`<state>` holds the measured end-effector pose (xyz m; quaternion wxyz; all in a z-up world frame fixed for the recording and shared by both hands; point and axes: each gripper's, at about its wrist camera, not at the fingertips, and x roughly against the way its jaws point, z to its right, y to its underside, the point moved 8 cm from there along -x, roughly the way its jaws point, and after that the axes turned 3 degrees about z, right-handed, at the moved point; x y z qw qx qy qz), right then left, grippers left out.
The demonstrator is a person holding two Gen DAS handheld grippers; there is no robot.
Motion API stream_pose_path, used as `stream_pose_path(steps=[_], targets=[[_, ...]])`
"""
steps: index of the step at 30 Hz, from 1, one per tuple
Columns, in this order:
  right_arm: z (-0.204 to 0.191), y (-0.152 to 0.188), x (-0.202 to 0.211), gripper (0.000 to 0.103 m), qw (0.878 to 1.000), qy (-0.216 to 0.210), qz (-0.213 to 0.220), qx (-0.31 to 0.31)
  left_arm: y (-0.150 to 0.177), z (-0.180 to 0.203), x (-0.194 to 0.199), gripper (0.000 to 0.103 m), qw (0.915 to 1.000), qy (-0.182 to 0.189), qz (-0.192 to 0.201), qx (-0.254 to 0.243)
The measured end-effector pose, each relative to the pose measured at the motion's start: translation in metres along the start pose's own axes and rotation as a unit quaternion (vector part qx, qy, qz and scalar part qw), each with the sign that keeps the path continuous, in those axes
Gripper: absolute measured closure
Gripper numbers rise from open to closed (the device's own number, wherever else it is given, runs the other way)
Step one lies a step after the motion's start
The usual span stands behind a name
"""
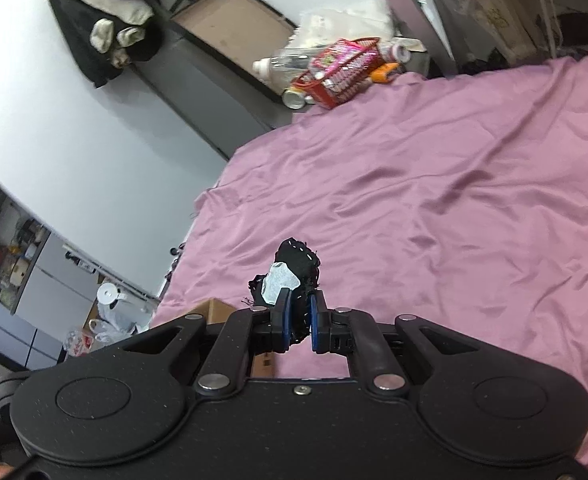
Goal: Organize soft objects
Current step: 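Carry the cloth and black-and-white plush with both tools over the box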
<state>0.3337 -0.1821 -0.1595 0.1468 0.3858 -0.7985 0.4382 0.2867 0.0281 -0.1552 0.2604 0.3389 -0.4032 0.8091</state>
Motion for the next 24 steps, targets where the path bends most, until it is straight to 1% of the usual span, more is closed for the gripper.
stream_pose_path(steps=[13, 19, 24], targets=[[-0.046, 0.021, 0.000, 0.094, 0.999, -0.021, -0.009, 0.043, -0.009, -0.047, 0.028, 0.077, 0.9992, -0.014, 0.023, 0.031], [-0.061, 0.027, -0.005, 0.094, 0.998, -0.022, -0.013, 0.059, -0.012, -0.064, 0.029, 0.076, 0.9988, -0.011, 0.023, 0.041], [-0.074, 0.031, -0.009, 0.094, 0.997, -0.025, -0.014, 0.070, -0.013, -0.073, 0.019, 0.076, 0.9987, -0.005, 0.013, 0.049]])
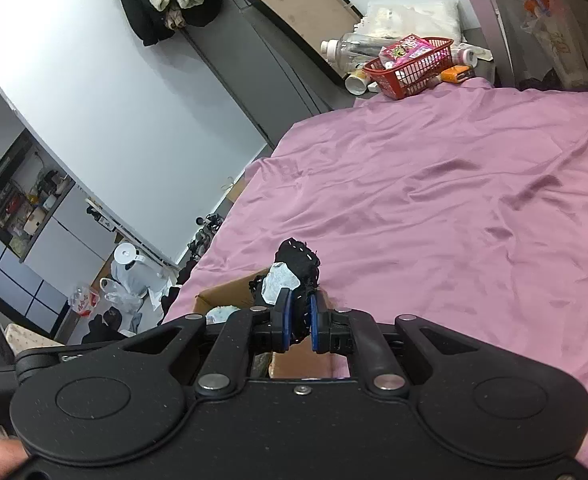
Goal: Organize soft objects
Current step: 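Carry the cloth and black-and-white plush with both tools over the box, then open the left tool to drop the cloth while the right tool releases the plush into the box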
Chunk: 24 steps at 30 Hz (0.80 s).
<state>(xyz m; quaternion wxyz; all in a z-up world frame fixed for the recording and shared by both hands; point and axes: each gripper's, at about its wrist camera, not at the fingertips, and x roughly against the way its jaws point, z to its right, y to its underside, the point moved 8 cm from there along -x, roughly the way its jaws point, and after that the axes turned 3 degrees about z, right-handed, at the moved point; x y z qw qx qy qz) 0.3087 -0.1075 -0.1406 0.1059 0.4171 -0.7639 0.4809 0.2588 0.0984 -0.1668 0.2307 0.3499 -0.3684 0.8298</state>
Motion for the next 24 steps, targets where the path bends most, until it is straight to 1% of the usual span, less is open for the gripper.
stream_pose_path(steps=[6, 8, 10, 12, 13, 19, 21, 22, 23, 24], targets=[[-0.015, 0.006, -0.010, 0.094, 1.000, -0.003, -0.007, 0.013, 0.004, 0.001, -0.015, 0.076, 0.9998, 0.011, -0.019, 0.000], [-0.020, 0.009, -0.016, 0.094, 1.000, -0.003, -0.012, 0.019, 0.004, 0.001, -0.021, 0.075, 0.9996, 0.020, -0.021, 0.006], [-0.024, 0.011, -0.021, 0.094, 1.000, -0.004, -0.016, 0.023, 0.004, 0.002, -0.026, 0.073, 0.9991, 0.031, -0.025, 0.012], [-0.027, 0.013, -0.026, 0.094, 1.000, -0.006, -0.020, 0.024, 0.004, 0.001, -0.031, 0.067, 0.9984, 0.039, -0.036, 0.018], [-0.029, 0.013, -0.028, 0.094, 0.999, -0.007, -0.020, 0.024, 0.004, 0.000, -0.033, 0.067, 0.9981, 0.041, -0.041, 0.022], [-0.042, 0.015, -0.041, 0.093, 0.999, -0.017, -0.024, 0.037, -0.006, -0.010, -0.030, 0.066, 0.9990, 0.025, -0.031, 0.018], [-0.046, 0.015, -0.044, 0.088, 0.999, -0.025, -0.025, 0.035, -0.009, -0.014, -0.029, 0.066, 0.9992, 0.019, -0.032, 0.018], [-0.048, 0.014, -0.045, 0.088, 0.999, -0.030, -0.025, 0.034, -0.012, -0.017, -0.028, 0.066, 0.9992, 0.015, -0.032, 0.018], [-0.049, 0.014, -0.045, 0.079, 0.999, -0.033, -0.024, 0.034, -0.014, -0.019, -0.027, 0.066, 0.9993, 0.014, -0.031, 0.018], [-0.049, 0.014, -0.045, 0.067, 0.999, -0.030, -0.023, 0.034, -0.015, -0.020, -0.026, 0.066, 0.9993, 0.012, -0.030, 0.019]])
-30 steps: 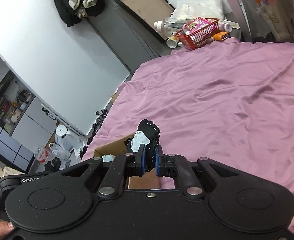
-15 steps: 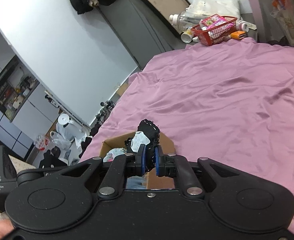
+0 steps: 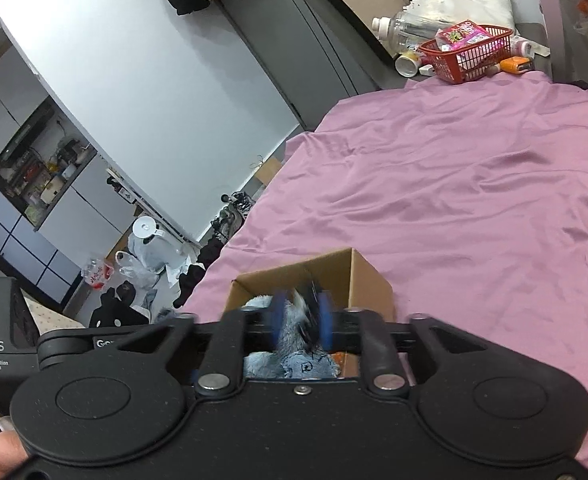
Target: Organize soft objects
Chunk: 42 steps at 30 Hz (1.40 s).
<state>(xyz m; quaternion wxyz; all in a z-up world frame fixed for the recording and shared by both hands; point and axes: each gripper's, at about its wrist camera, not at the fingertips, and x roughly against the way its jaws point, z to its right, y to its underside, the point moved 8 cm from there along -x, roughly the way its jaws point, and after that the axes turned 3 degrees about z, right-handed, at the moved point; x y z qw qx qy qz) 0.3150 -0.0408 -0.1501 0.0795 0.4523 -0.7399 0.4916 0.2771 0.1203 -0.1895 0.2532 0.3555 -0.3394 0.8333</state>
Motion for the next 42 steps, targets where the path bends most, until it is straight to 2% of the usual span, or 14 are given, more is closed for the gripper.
stream_pose_path(steps=[2, 3, 10, 13, 17, 20, 25, 27, 32, 36, 39, 42], targets=[[0.001, 0.000, 0.002, 0.060, 1.000, 0.008, 0.005, 0.001, -0.003, -0.002, 0.003, 0.062, 1.0000, -0.007, 0.002, -0.002], [0.003, 0.001, 0.003, 0.060, 1.000, 0.011, 0.004, 0.000, -0.003, -0.003, 0.004, 0.059, 0.9999, -0.010, 0.003, -0.005], [0.008, 0.009, 0.011, 0.060, 1.000, 0.027, -0.011, 0.005, 0.002, 0.001, 0.012, 0.048, 0.9996, -0.014, -0.001, -0.025], [0.008, 0.011, 0.019, 0.060, 0.999, 0.039, -0.013, 0.011, 0.006, 0.007, 0.018, 0.037, 0.9993, -0.012, 0.001, -0.036], [0.008, 0.013, 0.034, 0.048, 0.998, 0.053, -0.009, 0.018, 0.010, 0.016, 0.032, 0.028, 0.9983, -0.009, 0.005, -0.058], [0.006, 0.015, 0.047, 0.044, 0.998, 0.061, -0.003, 0.027, 0.012, 0.022, 0.042, 0.022, 0.9972, -0.011, 0.011, -0.073], [0.004, 0.015, 0.070, 0.030, 0.996, 0.082, 0.009, 0.035, 0.019, 0.032, 0.056, 0.020, 0.9950, -0.011, 0.014, -0.099], [0.002, 0.013, 0.082, 0.019, 0.995, 0.095, 0.015, 0.036, 0.022, 0.034, 0.063, 0.020, 0.9941, -0.012, 0.013, -0.107], [-0.002, 0.007, 0.114, 0.000, 0.990, 0.134, 0.033, 0.040, 0.033, 0.040, 0.082, 0.019, 0.9917, -0.017, 0.015, -0.126], [-0.001, 0.008, 0.140, 0.000, 0.986, 0.158, 0.044, 0.036, 0.042, 0.043, 0.103, 0.013, 0.9887, -0.031, 0.030, -0.144], [-0.003, 0.012, 0.155, 0.000, 0.987, 0.156, 0.044, 0.022, 0.050, 0.049, 0.116, 0.012, 0.9870, -0.030, 0.032, -0.155], [-0.011, 0.013, 0.168, 0.000, 0.985, 0.159, 0.050, 0.034, 0.056, 0.056, 0.131, 0.009, 0.9834, -0.026, 0.045, -0.174]])
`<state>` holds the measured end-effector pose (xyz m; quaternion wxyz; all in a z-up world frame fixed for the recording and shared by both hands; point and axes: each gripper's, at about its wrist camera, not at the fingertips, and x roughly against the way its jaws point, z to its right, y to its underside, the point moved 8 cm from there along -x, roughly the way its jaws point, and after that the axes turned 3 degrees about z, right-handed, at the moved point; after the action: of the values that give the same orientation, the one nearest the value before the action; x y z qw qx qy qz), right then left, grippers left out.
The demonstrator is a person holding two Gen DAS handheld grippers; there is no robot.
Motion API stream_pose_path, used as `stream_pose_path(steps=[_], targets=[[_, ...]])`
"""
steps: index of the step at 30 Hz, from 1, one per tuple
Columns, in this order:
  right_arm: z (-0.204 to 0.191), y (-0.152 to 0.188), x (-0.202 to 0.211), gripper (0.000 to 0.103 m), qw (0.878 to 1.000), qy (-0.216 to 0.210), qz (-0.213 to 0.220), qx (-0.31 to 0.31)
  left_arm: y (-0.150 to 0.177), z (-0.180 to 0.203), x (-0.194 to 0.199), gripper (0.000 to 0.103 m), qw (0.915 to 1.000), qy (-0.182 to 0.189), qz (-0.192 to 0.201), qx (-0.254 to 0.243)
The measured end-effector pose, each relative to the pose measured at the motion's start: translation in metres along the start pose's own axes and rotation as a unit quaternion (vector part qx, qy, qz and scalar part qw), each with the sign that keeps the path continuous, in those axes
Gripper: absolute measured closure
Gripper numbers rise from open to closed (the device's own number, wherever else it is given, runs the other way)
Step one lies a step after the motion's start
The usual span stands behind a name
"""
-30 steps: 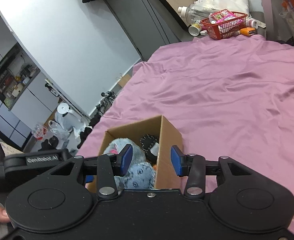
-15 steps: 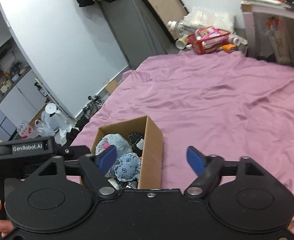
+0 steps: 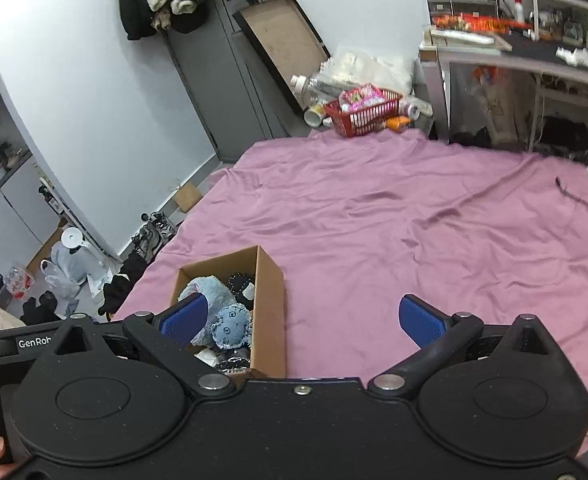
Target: Organize soft objects
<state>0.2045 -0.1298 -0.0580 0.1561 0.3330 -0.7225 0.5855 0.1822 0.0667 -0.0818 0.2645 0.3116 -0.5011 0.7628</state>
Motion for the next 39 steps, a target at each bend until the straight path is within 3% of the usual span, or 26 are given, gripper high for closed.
stream_pose_path(steps=[7, 19, 39], targets=[[-0.020, -0.001, 0.032, 0.000, 0.998, 0.017, 0.035, 0.040, 0.005, 0.008, 0.030, 0.003, 0.9998, 0.003, 0.017, -0.011], [-0.011, 0.007, 0.075, 0.000, 0.998, 0.015, 0.059, 0.007, 0.023, 0.006, 0.063, 0.003, 0.9986, -0.012, 0.037, -0.035], [-0.001, 0.033, 0.091, 0.000, 0.998, 0.013, 0.057, 0.018, 0.051, 0.013, 0.087, 0.003, 0.9945, -0.026, 0.050, -0.089]])
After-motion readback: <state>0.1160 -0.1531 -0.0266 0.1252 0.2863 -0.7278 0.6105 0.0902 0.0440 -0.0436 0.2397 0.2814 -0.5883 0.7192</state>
